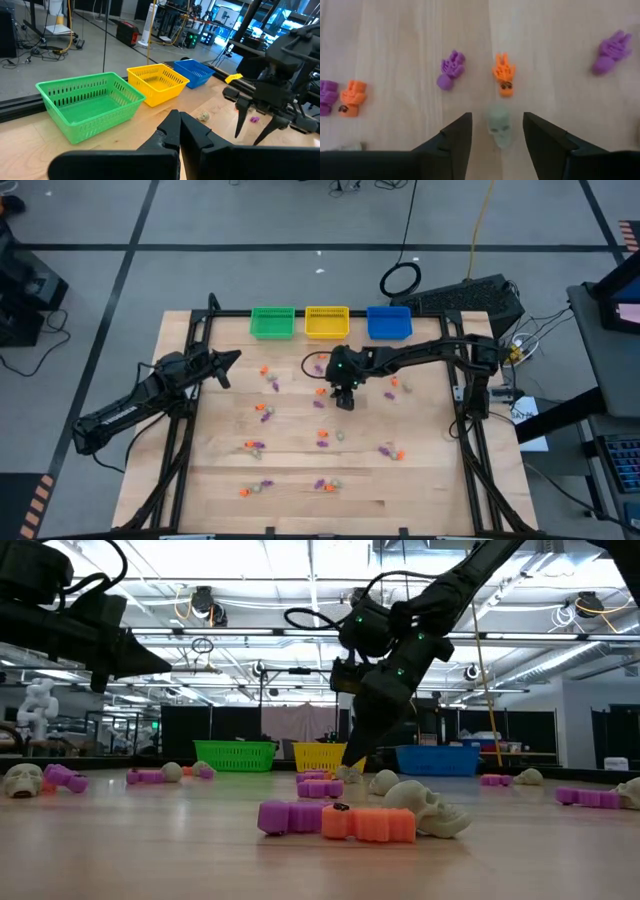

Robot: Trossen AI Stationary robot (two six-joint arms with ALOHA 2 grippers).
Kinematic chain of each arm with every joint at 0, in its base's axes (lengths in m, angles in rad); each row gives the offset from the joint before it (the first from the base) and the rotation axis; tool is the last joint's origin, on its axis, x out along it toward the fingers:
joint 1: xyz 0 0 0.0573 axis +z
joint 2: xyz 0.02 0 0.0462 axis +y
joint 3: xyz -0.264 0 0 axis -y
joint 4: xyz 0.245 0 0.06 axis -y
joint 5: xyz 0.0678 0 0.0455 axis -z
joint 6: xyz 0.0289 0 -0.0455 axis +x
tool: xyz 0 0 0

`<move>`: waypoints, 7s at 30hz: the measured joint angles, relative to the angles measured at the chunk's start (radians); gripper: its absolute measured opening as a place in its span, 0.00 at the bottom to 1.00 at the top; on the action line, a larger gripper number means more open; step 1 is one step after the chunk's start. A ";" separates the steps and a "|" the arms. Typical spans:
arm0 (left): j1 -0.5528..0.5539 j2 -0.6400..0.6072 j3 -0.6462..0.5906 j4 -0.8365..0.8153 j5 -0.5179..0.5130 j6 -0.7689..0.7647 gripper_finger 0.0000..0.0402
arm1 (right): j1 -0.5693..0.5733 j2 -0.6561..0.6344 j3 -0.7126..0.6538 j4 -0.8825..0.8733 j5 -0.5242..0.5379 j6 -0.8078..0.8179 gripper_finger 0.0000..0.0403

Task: Sort Halloween decoration
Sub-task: Put the white skull toy into the yellow bin, then put the orange skeleton toy into the green bin

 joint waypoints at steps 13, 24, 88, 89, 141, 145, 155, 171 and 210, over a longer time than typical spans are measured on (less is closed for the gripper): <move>0.000 0.000 0.000 0.000 0.000 0.000 0.01 | 0.008 0.082 0.003 0.077 0.006 0.039 0.36; 0.000 0.000 0.000 0.000 0.000 0.000 0.01 | 0.008 0.085 0.003 0.068 0.005 0.005 0.12; 0.000 0.000 0.000 0.000 0.000 0.000 0.01 | 0.061 0.081 0.150 -0.274 0.103 -0.051 0.11; 0.000 0.000 0.000 0.000 0.000 0.000 0.01 | 0.067 0.077 0.150 -0.281 0.103 -0.038 0.11; 0.000 0.004 0.000 0.000 0.000 0.000 0.01 | -0.414 0.441 0.901 -0.590 0.197 0.096 0.11; 0.000 0.004 0.000 0.000 0.000 0.000 0.01 | -0.414 0.433 0.901 -0.588 0.179 0.084 0.11; 0.000 0.004 0.000 0.000 0.000 0.001 0.01 | -0.414 0.469 0.893 -0.622 0.176 0.066 0.11; 0.000 0.004 0.000 0.018 0.000 0.021 0.01 | -0.409 0.452 0.892 -0.612 0.185 0.040 0.38; -0.004 0.655 0.098 0.358 0.237 0.127 0.00 | -0.210 -0.223 -0.113 0.423 0.196 -0.006 0.00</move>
